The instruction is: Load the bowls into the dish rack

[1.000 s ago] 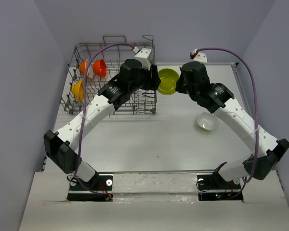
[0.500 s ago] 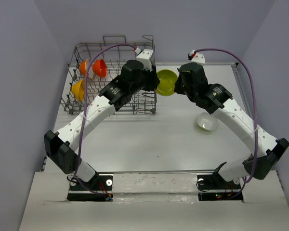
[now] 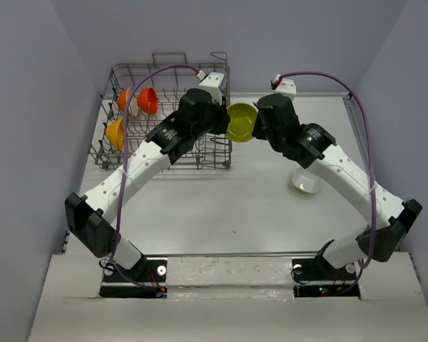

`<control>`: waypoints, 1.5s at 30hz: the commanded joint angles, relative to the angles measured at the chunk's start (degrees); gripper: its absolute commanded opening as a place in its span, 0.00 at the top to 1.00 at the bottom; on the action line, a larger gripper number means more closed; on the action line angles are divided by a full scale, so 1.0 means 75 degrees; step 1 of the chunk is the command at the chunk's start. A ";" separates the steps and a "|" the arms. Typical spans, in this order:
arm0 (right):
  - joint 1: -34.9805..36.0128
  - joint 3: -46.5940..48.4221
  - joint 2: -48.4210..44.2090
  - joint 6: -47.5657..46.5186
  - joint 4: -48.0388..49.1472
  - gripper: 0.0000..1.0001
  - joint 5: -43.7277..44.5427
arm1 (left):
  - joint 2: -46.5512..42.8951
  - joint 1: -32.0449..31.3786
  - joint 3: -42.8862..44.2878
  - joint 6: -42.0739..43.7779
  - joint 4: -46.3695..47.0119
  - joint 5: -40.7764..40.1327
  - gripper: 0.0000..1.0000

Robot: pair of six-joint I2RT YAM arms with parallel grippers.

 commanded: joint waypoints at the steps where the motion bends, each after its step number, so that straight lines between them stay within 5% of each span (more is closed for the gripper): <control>1: 0.0163 0.0475 -0.0010 -0.0126 0.0236 0.99 0.0283 | -0.0347 -0.0033 0.0091 0.0190 0.0135 -0.0167 1.00; 5: 0.0303 0.0580 0.0025 -0.0173 0.0248 0.99 0.0154 | -0.0336 -0.0068 0.0138 0.0225 0.0087 -0.0355 1.00; 16: 0.0374 0.0581 -0.0092 -0.0232 0.0201 0.55 0.0119 | -0.0605 -0.0057 0.0501 0.0447 0.0064 -0.1327 1.00; 21: 0.0374 0.0277 -0.0419 -0.0208 0.0155 0.44 0.0411 | -0.0606 0.0060 0.1050 0.0705 -0.0018 -0.2111 1.00; 29: 0.0374 -0.1409 -0.1743 -0.0056 -0.0091 0.40 0.1396 | 0.0541 0.1558 0.3158 0.1244 -0.0228 -0.3015 1.00; 35: 0.0374 -0.3143 -0.2763 0.0202 -0.0502 0.40 0.1981 | 0.3140 0.2801 0.6612 0.1807 -0.0347 -0.4151 1.00; 45: 0.0374 -0.3626 -0.3150 0.0050 -0.0503 0.40 0.1912 | 0.4865 0.3025 0.6958 0.3186 0.1667 -0.5825 1.00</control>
